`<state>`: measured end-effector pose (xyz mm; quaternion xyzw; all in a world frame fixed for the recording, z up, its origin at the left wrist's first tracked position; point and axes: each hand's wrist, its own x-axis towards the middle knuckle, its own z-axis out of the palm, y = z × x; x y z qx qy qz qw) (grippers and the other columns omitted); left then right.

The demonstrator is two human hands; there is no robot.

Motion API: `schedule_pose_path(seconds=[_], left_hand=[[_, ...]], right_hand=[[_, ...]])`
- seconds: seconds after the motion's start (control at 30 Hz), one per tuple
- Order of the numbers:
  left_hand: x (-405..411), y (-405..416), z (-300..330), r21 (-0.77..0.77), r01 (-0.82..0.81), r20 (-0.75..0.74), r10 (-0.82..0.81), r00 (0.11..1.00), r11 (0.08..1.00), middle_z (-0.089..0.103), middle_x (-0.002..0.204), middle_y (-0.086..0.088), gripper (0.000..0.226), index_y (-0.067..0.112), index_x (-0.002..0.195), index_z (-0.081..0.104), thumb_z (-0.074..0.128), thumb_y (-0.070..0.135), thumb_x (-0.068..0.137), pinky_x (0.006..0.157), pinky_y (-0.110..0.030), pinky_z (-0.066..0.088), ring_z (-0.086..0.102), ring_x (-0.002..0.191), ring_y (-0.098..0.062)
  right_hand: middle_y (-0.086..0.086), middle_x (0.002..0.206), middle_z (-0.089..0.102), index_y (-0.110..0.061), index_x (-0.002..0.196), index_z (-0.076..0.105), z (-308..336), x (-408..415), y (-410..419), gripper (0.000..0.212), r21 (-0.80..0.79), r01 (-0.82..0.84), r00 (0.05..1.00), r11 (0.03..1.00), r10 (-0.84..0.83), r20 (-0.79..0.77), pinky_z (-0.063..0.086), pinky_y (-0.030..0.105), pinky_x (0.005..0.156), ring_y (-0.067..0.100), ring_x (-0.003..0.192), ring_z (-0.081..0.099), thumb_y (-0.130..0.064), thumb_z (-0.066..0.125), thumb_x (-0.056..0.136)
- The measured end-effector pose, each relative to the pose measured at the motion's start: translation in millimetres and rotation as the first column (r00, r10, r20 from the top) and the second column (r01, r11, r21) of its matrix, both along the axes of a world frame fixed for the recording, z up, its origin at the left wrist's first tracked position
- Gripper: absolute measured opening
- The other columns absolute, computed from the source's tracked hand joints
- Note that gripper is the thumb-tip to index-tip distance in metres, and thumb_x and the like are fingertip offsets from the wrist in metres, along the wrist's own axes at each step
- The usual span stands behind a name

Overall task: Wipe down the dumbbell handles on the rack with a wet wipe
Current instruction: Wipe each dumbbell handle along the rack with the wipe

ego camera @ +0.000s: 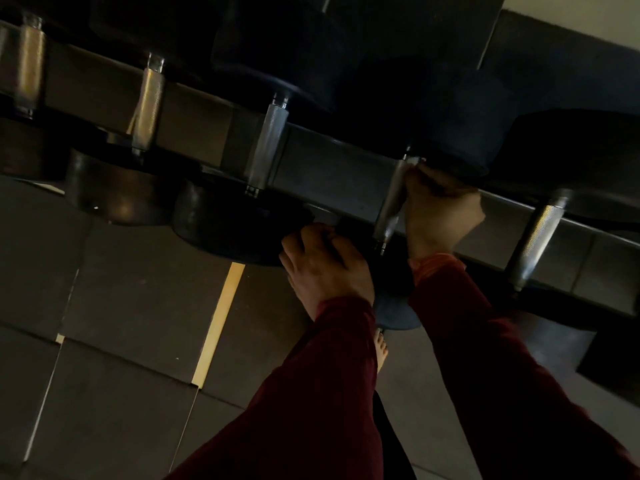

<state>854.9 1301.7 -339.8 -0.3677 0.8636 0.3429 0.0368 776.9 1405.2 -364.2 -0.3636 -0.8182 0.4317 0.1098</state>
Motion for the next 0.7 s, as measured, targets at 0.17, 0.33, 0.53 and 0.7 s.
schedule_pose_path(seconds=[0.17, 0.33, 0.53, 0.7], left_hand=[[-0.3, -0.2, 0.1, 0.012, 0.002, 0.0, -0.002, 1.0, 1.0, 0.052, 0.117, -0.005, 0.035, 0.019, 0.104, 0.062, 0.038, 0.036, 0.085, 0.09, -0.034, 0.037, 0.046, 0.107, -0.023], [-0.5, -0.6, 1.4, 0.008, 0.007, 0.007, -0.007, 1.0, 1.0, 0.052, 0.118, -0.006, 0.041, 0.018, 0.105, 0.062, 0.035, 0.039, 0.083, 0.089, -0.037, 0.038, 0.045, 0.107, -0.024], [-1.7, -0.3, 2.8, 0.017, -0.001, 0.024, 0.001, 1.0, 1.0, 0.051, 0.117, -0.006, 0.04, 0.018, 0.105, 0.063, 0.036, 0.038, 0.083, 0.091, -0.038, 0.039, 0.044, 0.107, -0.023], [-0.8, -0.2, 3.8, 0.017, 0.014, 0.027, -0.014, 1.0, 1.0, 0.051, 0.117, -0.004, 0.04, 0.018, 0.105, 0.062, 0.036, 0.039, 0.083, 0.09, -0.033, 0.034, 0.044, 0.106, -0.022]], right_hand=[[-0.001, 0.07, 0.075, -0.019, 0.076, 0.08, 0.3, -1.7, -7.1, 0.009, 0.341, -0.168, 0.971, 0.925, 0.215, -0.106, 0.038, 0.014, 0.06, 0.012, 0.061, 0.067, -0.026, 0.077, 0.081], [0.0, 0.093, 0.077, -0.016, 0.088, 0.081, -4.5, 0.6, -9.8, 0.01, 0.399, -0.328, 0.915, 0.856, 0.393, -0.092, 0.058, 0.029, 0.074, 0.022, 0.085, 0.072, -0.017, 0.072, 0.084], [-0.002, 0.095, 0.077, -0.017, 0.089, 0.081, -5.4, -4.8, -14.3, 0.01, 0.333, -0.386, 0.9, 0.86, 0.431, -0.07, 0.059, 0.033, 0.078, 0.021, 0.093, 0.07, -0.017, 0.072, 0.083], [-0.007, 0.085, 0.077, -0.034, 0.084, 0.08, -5.1, 8.1, 5.7, 0.008, -0.079, 0.092, 0.995, 0.993, -0.089, 0.048, 0.049, 0.007, 0.078, 0.007, 0.081, 0.071, -0.038, 0.079, 0.077]])
